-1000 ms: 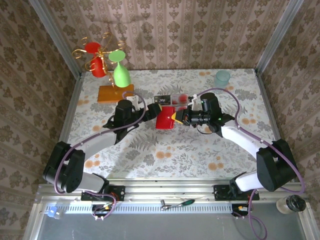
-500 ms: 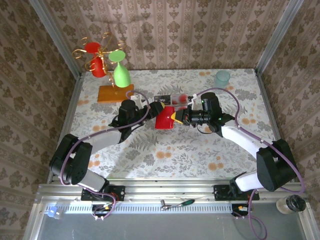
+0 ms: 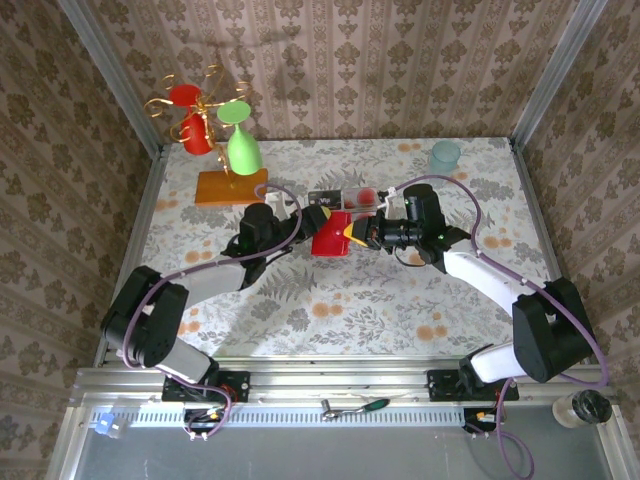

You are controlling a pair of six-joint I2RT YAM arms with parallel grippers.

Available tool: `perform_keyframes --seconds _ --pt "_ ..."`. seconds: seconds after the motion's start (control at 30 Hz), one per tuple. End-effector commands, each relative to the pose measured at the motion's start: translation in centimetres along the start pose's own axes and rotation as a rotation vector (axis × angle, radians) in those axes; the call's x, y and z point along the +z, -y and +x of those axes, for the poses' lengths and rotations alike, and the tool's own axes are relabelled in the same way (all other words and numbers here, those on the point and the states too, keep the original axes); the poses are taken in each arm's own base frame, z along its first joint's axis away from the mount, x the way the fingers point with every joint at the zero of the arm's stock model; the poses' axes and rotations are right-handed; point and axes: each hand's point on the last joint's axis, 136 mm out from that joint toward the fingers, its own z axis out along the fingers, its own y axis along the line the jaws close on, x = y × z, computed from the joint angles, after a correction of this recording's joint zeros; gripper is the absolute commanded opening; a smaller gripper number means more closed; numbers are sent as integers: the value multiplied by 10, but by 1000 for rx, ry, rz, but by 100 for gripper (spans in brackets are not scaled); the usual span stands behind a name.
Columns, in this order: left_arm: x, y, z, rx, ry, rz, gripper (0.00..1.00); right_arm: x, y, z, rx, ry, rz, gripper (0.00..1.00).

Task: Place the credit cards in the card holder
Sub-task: Pass the card holder, then open the button on the card holder.

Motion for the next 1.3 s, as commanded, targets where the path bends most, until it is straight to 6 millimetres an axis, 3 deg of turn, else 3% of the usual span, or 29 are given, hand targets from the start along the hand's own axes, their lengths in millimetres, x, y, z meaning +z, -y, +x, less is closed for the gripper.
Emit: perform_keyframes --seconds 0.0,0.1,0.23,0.33,0.57,0.77,0.93,1.1,1.17,1.27 --pt "2 5 5 1 -10 47 22 0 -7 -2 -6 -13 -40 0" --pt "1 7 3 -3 2 64 8 -1 -4 -4 -3 -10 -31 1" --pt "-4 9 -2 11 42 57 1 -11 10 -8 -39 18 80 45" --pt "-10 9 -7 25 72 24 0 -27 12 -10 -119 69 200 53" --pt "-17 12 -13 49 125 -40 0 -31 6 -9 -258 118 387 58" --pt "-16 16 -17 14 160 -45 0 -9 -12 -6 -391 109 485 61" --pt "-15 20 -20 -14 180 -41 0 14 -15 -3 -465 79 556 62" --pt "-15 28 -22 -14 195 -28 0 30 0 0 -507 56 660 63" --pt "-16 29 -22 -14 198 -27 0 28 16 -1 -504 58 736 61" --pt "-17 30 -22 -15 199 -26 0 23 33 -7 -505 91 811 50"
